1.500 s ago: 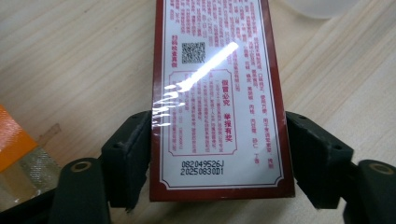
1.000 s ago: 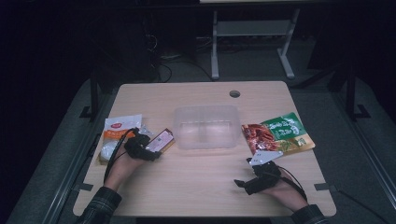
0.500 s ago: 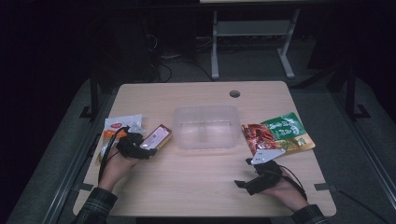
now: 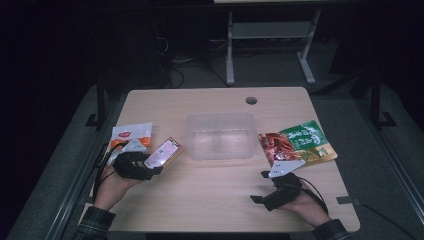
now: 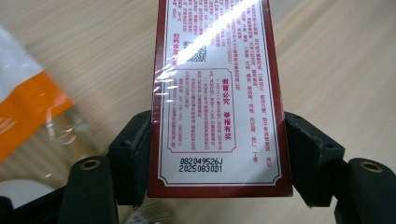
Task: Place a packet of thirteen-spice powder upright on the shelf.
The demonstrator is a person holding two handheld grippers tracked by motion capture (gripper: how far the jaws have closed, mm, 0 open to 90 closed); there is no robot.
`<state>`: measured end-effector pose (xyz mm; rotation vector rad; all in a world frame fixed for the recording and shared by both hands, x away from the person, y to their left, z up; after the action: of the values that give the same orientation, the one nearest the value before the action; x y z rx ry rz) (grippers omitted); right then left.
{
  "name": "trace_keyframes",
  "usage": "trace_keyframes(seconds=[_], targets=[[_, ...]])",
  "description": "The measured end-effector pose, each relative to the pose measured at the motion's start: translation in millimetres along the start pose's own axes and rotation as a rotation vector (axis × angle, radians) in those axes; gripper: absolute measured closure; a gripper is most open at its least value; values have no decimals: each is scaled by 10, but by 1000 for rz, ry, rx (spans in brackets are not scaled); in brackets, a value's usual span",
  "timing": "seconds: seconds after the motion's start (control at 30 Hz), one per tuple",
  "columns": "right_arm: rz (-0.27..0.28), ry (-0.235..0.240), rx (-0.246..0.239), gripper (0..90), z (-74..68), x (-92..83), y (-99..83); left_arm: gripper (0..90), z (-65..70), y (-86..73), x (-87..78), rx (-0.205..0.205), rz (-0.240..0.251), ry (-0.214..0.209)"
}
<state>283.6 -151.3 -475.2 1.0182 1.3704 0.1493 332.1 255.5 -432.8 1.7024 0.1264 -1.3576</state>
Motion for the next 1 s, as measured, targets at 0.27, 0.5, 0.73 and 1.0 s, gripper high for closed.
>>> trace_keyframes(seconds=[0.27, 0.5, 0.73, 1.0], targets=[[9, 22, -27, 72, -30, -23, 20, 319, 363, 11, -37, 95, 28, -70], [30, 55, -60, 72, -65, -67, 69, 319, 671, 169, 79, 177, 85, -173], [28, 70, -64, 112, -53, -62, 85, 318, 824, 268, 195, 240, 94, -234], [83, 144, -111, 131, -24, -106, 171, 318, 998, 414, 392, 342, 101, -307]])
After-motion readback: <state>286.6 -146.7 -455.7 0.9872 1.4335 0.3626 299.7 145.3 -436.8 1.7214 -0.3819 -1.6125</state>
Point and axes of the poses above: each handheld gripper's, and its own axes: x roughly forward along the jaws, y roughly out of its top, z roughly to its right, the point moved 4 cm from there along x, roughly forward along the jaws, and after that the axes turned 6 degrees about -z, right-handed, at the moved point
